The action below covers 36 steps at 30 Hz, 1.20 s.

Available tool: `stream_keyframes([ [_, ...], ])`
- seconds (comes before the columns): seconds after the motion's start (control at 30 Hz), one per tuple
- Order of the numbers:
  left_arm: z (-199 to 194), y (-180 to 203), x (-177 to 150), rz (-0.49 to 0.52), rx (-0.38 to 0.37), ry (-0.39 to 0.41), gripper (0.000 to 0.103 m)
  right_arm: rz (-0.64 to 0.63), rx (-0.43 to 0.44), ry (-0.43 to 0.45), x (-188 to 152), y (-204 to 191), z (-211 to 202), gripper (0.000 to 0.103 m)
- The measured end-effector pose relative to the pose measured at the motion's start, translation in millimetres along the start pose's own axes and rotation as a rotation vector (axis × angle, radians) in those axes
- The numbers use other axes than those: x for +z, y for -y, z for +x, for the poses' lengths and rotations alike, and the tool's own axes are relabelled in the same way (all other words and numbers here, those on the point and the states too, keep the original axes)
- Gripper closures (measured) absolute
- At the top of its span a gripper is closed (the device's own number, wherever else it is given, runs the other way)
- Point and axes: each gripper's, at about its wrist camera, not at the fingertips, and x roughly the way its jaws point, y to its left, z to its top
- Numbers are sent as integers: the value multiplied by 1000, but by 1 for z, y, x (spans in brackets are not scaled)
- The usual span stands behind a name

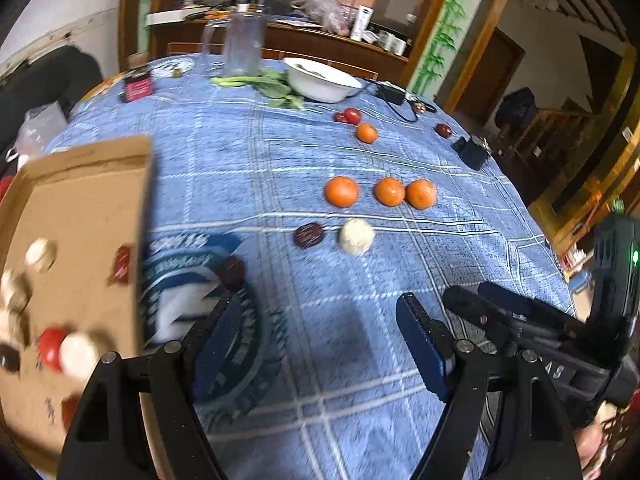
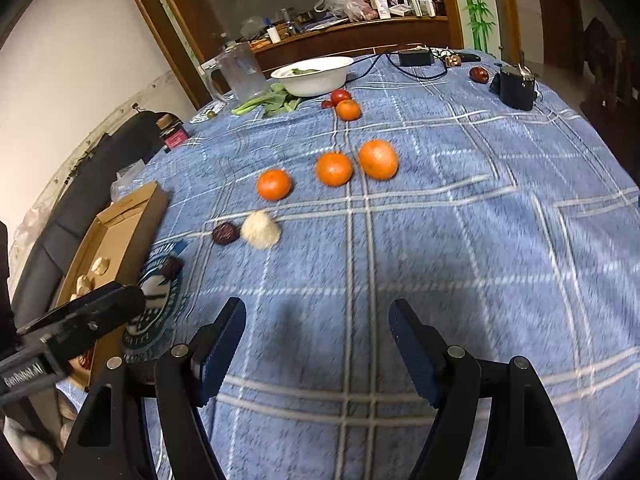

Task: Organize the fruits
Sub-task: 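Move both tools back from the box toward the remaining fruits, then grasp a beige ball with left tool while right tool grasps an orange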

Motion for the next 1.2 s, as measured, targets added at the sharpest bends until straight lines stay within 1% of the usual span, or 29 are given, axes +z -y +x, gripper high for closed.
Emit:
stream_keyframes([
  [0.13,20,17,12,56,-17,-4,25,17,-33,-7,20,17,9,25],
  [0.17,24,21,14,69,-27,-1,28,20,-44,-6,24,20,10,25],
  [0.2,27,27,17,88,-33,2,34,23,-59,-3,29,25,13,25],
  [0.27,35,39,23,131,-43,4,40,27,-85,1,39,33,19,25],
  [0.37,52,52,32,182,-58,5,44,36,-102,2,57,44,32,25],
  [0.47,68,58,39,214,-42,0,44,40,-119,19,71,49,42,25],
  [0.57,79,57,39,244,-44,-14,44,41,-124,31,83,52,52,25],
  [0.63,84,56,36,268,-57,-20,44,41,-121,31,90,53,60,25],
  [0.7,85,56,34,294,-60,-8,44,37,-108,36,94,52,67,26],
  [0.8,85,48,36,282,-98,1,44,34,-92,56,94,52,74,26],
  [0.83,85,45,37,277,-100,3,48,39,-83,53,94,53,77,27],
  [0.87,84,43,38,274,-98,9,61,44,-71,43,93,54,80,31],
  [0.9,82,40,39,271,-94,17,77,42,-62,38,93,55,82,35],
  [0.93,82,38,39,262,-101,18,82,37,-57,42,93,54,81,37],
  [0.97,82,37,40,256,-108,19,83,34,-45,44,93,54,81,42],
  [1.0,82,37,39,255,-110,20,83,36,-32,43,93,53,81,47],
  [1.07,82,39,38,264,-93,29,83,44,-14,37,92,53,81,50],
  [1.13,83,41,37,269,-80,42,73,39,-14,31,91,51,83,50],
  [1.2,88,41,37,267,-74,25,36,37,-16,32,91,50,83,50],
])
